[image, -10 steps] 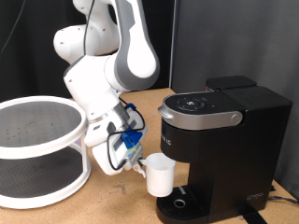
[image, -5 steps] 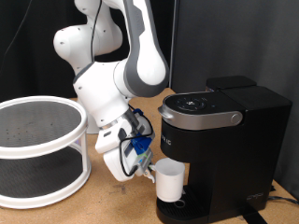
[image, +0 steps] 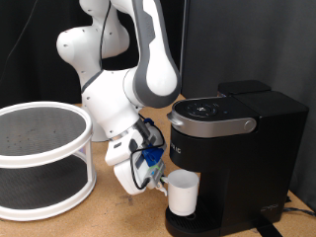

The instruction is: Make a cup of coffee with the keurig machine

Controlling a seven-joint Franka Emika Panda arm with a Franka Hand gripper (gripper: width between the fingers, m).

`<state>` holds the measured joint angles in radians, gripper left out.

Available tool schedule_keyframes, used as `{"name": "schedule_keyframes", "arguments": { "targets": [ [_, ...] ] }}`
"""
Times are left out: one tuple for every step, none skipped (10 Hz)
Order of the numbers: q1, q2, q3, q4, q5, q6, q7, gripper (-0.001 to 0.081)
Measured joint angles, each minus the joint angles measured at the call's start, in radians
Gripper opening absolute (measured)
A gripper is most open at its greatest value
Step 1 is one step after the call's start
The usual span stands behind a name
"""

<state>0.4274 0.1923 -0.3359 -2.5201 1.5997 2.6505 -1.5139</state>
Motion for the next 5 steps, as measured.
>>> {"name": "schedule_keyframes", "arguments": {
  "targets": [
    [0.000, 0.002, 0.002, 0.003, 0.008, 0.000, -0.003, 0.0074],
    [0.000, 0.007, 0.003, 0.009, 0.010, -0.001, -0.003, 0.0074],
    [0.000, 0.013, 0.004, 0.014, 0.010, -0.002, -0.003, 0.0074],
    [0.000, 0.017, 0.005, 0.019, 0.014, -0.003, -0.003, 0.0074],
    [0.000, 0.019, 0.005, 0.021, 0.019, -0.004, -0.003, 0.0074]
  ]
}}
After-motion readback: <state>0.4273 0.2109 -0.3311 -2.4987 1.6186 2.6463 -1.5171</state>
